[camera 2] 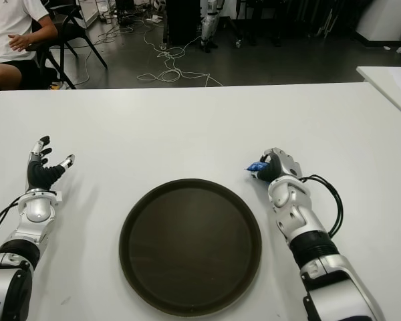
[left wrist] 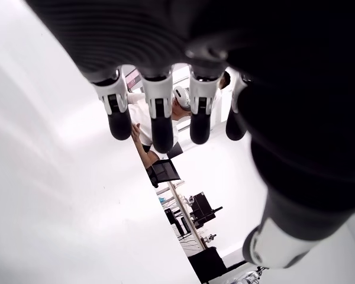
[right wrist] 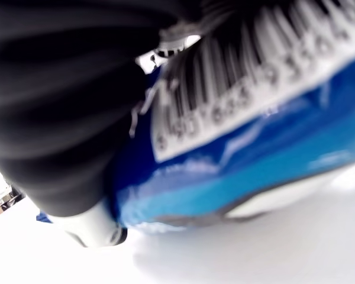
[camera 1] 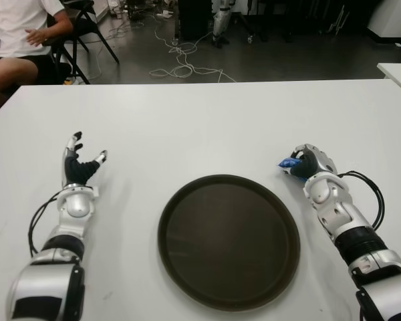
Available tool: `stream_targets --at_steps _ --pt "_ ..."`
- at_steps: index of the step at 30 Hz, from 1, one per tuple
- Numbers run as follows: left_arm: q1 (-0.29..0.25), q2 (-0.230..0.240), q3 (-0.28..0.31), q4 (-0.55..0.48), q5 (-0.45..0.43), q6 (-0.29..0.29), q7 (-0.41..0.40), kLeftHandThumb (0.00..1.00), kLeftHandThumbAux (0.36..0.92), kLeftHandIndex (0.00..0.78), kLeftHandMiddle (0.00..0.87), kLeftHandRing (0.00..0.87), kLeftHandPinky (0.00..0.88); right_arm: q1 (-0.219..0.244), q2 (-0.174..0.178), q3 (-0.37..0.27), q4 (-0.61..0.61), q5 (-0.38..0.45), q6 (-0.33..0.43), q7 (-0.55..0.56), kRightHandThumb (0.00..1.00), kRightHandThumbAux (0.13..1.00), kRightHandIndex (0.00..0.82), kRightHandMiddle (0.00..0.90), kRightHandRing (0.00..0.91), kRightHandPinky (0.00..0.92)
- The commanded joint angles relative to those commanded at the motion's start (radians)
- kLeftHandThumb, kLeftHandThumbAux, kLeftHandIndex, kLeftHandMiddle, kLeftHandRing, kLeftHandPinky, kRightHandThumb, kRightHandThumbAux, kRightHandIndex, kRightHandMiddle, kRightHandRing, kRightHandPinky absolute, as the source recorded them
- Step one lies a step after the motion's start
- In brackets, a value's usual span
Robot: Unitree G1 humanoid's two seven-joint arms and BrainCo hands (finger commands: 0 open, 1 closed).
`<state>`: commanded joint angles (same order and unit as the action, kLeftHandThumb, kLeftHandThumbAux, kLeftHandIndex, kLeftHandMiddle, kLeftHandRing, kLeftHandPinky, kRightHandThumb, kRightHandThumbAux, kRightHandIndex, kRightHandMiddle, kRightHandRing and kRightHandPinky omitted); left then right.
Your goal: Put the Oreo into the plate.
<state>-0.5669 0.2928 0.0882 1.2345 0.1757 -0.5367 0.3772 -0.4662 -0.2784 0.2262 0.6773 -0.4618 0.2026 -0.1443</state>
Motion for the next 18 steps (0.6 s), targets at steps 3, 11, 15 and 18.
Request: stream_targets --at_steps 3,11,15,18 --pt "0.0 -0.001 0.001 0.0 -0.002 -0.001 -0.002 0.0 0.782 0.073 0.118 0.1 0.081 0.002 0.005 -0.019 0.006 0.025 -0.046 -0.007 0.33 0.834 0.69 0.809 0.813 0.803" --pt "-0.004 -0.004 0.005 0.003 -0.006 0.008 -0.005 0.0 0.779 0.065 0.112 0.094 0.081 -0.058 0.048 -0.094 0.075 0.134 -0.216 -0.027 0.269 0.866 0.741 0.832 0.829 0.824" --pt "-0.006 -0.006 0.003 0.004 -0.004 0.013 0.0 0.0 0.783 0.063 0.106 0.088 0.076 -0.073 0.068 -0.135 0.037 0.195 -0.245 -0.011 0.239 0.866 0.76 0.844 0.841 0.834" --pt "-0.007 -0.007 0.003 0.004 -0.002 0.016 0.003 0.0 0.784 0.061 0.1 0.083 0.068 -0.073 0.084 -0.162 0.005 0.241 -0.253 0.014 0.213 0.868 0.771 0.852 0.848 0.838"
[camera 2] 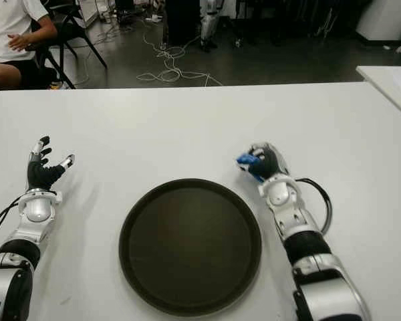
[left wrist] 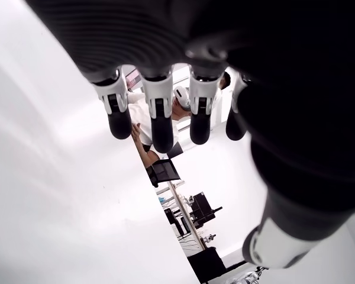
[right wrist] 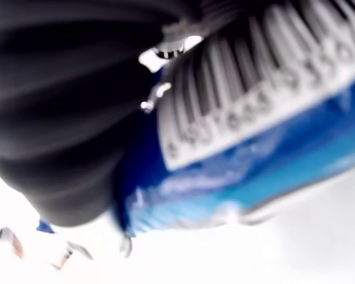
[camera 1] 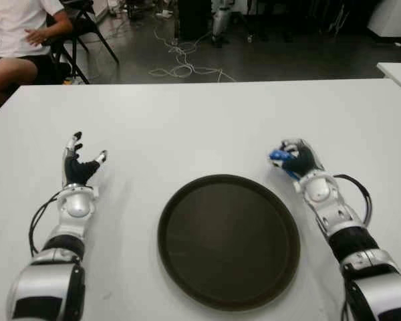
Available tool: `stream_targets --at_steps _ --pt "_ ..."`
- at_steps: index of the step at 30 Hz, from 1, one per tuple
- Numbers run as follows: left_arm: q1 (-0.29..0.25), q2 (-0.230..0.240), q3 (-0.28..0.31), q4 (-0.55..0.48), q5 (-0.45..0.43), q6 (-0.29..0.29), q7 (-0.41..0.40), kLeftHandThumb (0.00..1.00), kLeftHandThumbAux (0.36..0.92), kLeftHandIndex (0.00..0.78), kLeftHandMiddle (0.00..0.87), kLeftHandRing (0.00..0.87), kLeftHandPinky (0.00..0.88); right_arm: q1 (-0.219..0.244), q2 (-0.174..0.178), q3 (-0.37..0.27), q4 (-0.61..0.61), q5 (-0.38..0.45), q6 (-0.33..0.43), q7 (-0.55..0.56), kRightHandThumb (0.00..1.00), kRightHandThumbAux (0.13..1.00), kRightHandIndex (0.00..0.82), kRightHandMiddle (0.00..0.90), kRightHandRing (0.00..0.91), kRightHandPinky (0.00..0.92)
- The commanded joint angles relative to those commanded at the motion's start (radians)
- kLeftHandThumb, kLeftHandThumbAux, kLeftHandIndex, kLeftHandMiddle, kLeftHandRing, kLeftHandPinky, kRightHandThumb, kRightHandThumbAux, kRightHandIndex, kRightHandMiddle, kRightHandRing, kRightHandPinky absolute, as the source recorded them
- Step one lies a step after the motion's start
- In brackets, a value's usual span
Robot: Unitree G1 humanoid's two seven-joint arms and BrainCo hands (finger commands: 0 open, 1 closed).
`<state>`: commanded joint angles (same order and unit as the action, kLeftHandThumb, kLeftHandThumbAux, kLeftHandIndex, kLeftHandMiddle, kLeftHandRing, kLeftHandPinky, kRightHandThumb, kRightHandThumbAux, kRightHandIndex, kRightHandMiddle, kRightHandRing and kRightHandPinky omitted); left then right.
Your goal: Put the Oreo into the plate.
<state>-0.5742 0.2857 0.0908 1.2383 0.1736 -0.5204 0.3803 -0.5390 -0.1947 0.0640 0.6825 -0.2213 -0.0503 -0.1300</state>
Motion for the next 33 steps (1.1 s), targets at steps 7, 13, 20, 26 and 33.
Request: stream_targets --at_steps 7,13,20,26,33 --pt "-0.001 0.0 -0.003 0.0 0.004 0.006 0.003 0.0 0.773 0.061 0.09 0.074 0.062 0.007 0.036 -0.08 0.002 0.153 -0.075 0.112 0.231 0.863 0.768 0.852 0.854 0.848" --pt "-0.001 0.0 -0.009 -0.001 0.012 0.003 0.011 0.0 0.77 0.061 0.096 0.08 0.069 -0.008 0.046 -0.117 0.015 0.217 -0.104 0.171 0.281 0.858 0.755 0.844 0.849 0.846" --pt "0.0 -0.002 -0.009 -0.002 0.009 0.0 0.013 0.0 0.77 0.059 0.094 0.08 0.073 -0.023 0.065 -0.157 -0.013 0.283 -0.066 0.209 0.39 0.833 0.712 0.814 0.825 0.824" --pt "-0.001 -0.004 -0.005 0.0 0.004 0.003 0.008 0.0 0.765 0.059 0.094 0.079 0.07 -0.038 0.076 -0.181 -0.047 0.345 0.001 0.261 0.418 0.821 0.706 0.805 0.814 0.822" --pt "-0.001 -0.008 -0.002 0.001 -0.001 -0.001 0.005 0.0 0.767 0.063 0.099 0.085 0.073 -0.07 0.074 -0.203 -0.056 0.4 0.061 0.33 0.405 0.822 0.7 0.806 0.817 0.821"
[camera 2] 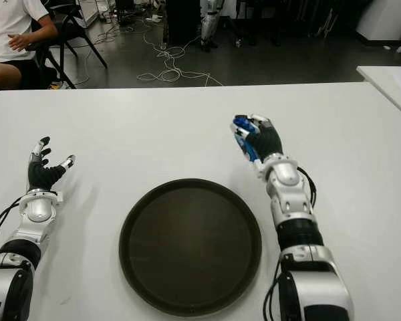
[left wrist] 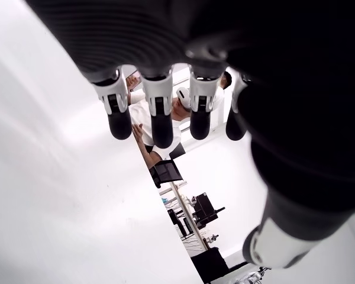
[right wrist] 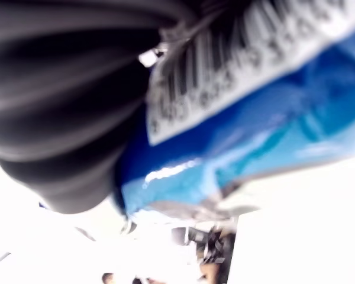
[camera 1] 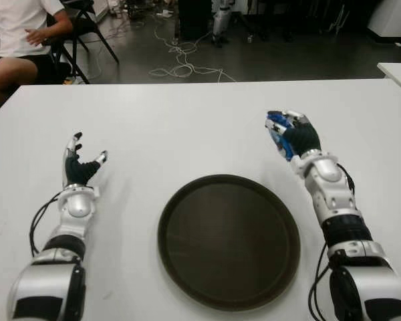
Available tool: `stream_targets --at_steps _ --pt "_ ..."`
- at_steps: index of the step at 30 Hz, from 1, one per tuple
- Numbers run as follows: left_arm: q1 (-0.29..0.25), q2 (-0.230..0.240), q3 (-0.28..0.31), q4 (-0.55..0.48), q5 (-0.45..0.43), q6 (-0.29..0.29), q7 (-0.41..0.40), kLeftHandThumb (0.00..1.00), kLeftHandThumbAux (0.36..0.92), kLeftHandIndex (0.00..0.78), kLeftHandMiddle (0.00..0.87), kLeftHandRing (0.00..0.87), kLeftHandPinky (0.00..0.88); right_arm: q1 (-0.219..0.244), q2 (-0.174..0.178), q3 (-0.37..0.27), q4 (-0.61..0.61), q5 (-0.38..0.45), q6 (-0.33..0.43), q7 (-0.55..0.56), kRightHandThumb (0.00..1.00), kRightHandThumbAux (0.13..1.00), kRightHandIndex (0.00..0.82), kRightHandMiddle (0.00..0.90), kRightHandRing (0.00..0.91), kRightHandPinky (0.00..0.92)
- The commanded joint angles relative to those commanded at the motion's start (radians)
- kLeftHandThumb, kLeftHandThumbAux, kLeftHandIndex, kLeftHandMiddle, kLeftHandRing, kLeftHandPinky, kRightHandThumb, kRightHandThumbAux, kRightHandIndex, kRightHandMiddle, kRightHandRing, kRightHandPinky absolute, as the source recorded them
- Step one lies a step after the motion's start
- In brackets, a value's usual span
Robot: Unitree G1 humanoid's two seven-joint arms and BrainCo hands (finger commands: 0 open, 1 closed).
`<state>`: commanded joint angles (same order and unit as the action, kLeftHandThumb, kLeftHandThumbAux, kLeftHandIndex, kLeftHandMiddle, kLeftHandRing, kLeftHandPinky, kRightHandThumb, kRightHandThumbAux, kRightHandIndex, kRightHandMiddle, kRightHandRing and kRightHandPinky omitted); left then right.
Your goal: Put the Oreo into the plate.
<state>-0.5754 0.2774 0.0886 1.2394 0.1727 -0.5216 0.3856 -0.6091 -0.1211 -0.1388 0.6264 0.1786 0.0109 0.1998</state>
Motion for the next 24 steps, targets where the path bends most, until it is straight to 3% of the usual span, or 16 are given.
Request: stream_targets --at_steps 8,11,14,24 --pt "-0.007 0.002 -0.001 0.011 0.004 0.008 0.002 0.0 0.775 0.068 0.115 0.099 0.077 -0.019 0.008 -0.011 -0.034 0.031 0.044 0.026 0.416 0.835 0.696 0.808 0.827 0.838" --pt "-0.007 0.004 -0.006 0.013 0.01 0.009 0.007 0.0 0.77 0.063 0.103 0.091 0.075 -0.018 0.015 -0.016 -0.067 0.05 0.073 0.036 0.61 0.761 0.521 0.8 0.825 0.839" --pt "-0.005 0.001 -0.005 0.012 0.008 0.005 0.006 0.0 0.761 0.06 0.099 0.085 0.073 -0.007 0.02 0.002 -0.104 0.042 0.073 0.045 0.674 0.736 0.464 0.796 0.818 0.826" --pt "-0.003 -0.005 0.004 0.008 -0.004 -0.009 0.0 0.0 0.767 0.062 0.101 0.083 0.078 0.016 0.034 0.066 -0.233 0.007 0.127 0.041 0.703 0.724 0.439 0.784 0.795 0.796"
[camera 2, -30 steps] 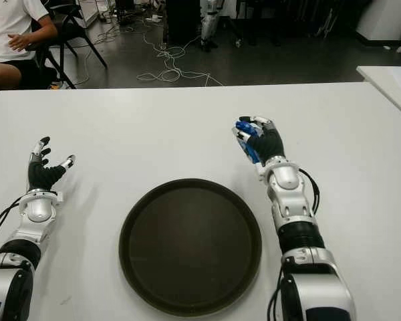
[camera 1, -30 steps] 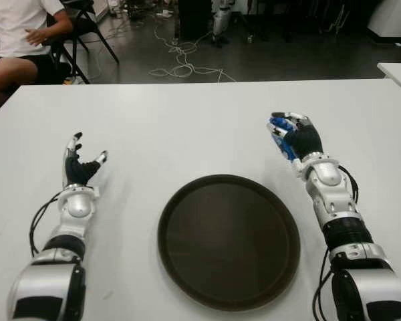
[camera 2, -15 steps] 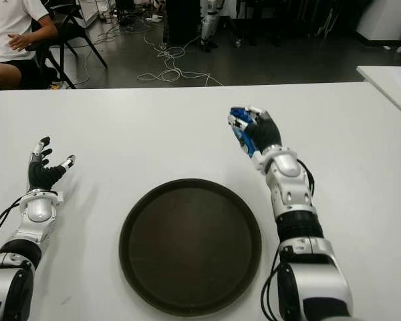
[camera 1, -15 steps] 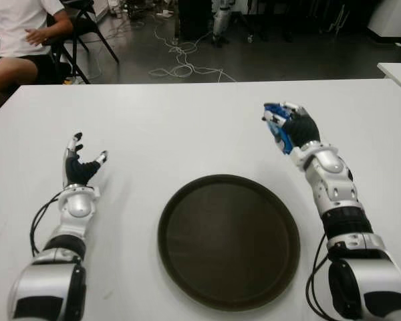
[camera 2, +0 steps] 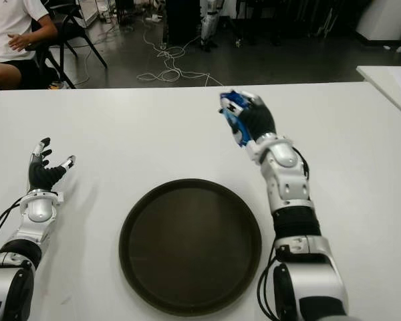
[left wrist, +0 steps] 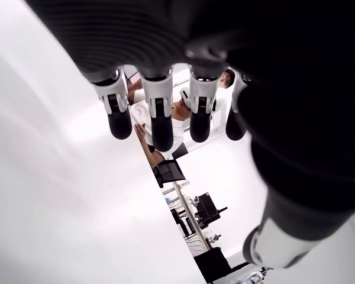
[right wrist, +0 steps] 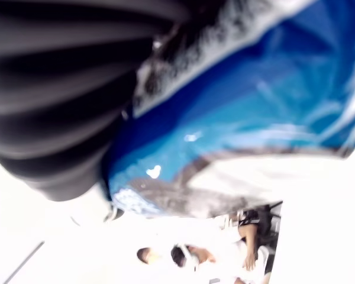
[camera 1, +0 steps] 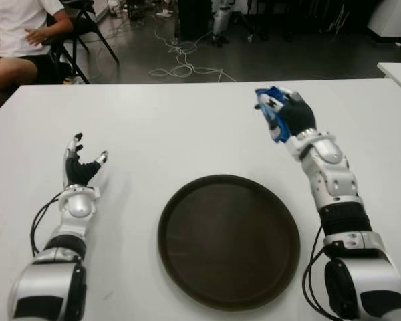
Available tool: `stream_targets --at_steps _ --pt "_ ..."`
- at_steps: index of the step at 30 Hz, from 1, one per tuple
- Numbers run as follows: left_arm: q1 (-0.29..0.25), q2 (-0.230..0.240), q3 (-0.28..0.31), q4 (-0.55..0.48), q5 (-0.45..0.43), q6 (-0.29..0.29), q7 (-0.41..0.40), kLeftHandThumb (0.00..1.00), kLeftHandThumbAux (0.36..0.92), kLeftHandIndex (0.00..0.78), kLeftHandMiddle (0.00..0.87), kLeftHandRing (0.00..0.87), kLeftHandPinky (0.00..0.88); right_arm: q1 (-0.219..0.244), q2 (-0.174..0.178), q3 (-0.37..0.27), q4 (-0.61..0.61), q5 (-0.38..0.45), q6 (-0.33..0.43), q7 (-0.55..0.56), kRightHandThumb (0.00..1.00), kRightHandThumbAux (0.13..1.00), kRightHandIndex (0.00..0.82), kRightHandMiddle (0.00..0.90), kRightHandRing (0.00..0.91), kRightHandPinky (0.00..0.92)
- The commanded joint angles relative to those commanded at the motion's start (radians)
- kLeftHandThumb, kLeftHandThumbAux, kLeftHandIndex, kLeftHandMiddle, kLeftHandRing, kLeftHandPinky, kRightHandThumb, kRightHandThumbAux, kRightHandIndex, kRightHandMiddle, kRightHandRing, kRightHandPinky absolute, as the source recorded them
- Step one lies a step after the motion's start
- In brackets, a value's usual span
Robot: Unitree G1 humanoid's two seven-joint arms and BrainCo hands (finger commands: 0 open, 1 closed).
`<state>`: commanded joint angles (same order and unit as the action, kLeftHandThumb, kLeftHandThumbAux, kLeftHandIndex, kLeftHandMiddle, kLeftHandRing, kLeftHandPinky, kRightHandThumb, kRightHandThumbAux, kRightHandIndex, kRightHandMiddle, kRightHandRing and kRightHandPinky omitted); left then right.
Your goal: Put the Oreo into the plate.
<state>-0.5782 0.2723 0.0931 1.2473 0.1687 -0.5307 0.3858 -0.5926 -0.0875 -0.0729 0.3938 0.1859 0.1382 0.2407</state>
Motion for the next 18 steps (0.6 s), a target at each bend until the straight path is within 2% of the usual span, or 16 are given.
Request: stream_targets --at_steps 7,18 --pt "0.004 0.001 -0.003 -0.005 0.003 -0.005 0.002 0.0 0.771 0.064 0.105 0.087 0.077 0.024 0.002 0.037 -0.08 0.003 0.027 0.033 0.698 0.724 0.438 0.8 0.809 0.815" --pt "0.004 0.001 -0.001 -0.006 0.001 0.006 0.006 0.0 0.778 0.067 0.109 0.094 0.08 0.057 -0.02 0.109 -0.173 -0.052 0.076 0.051 0.7 0.722 0.439 0.799 0.804 0.804"
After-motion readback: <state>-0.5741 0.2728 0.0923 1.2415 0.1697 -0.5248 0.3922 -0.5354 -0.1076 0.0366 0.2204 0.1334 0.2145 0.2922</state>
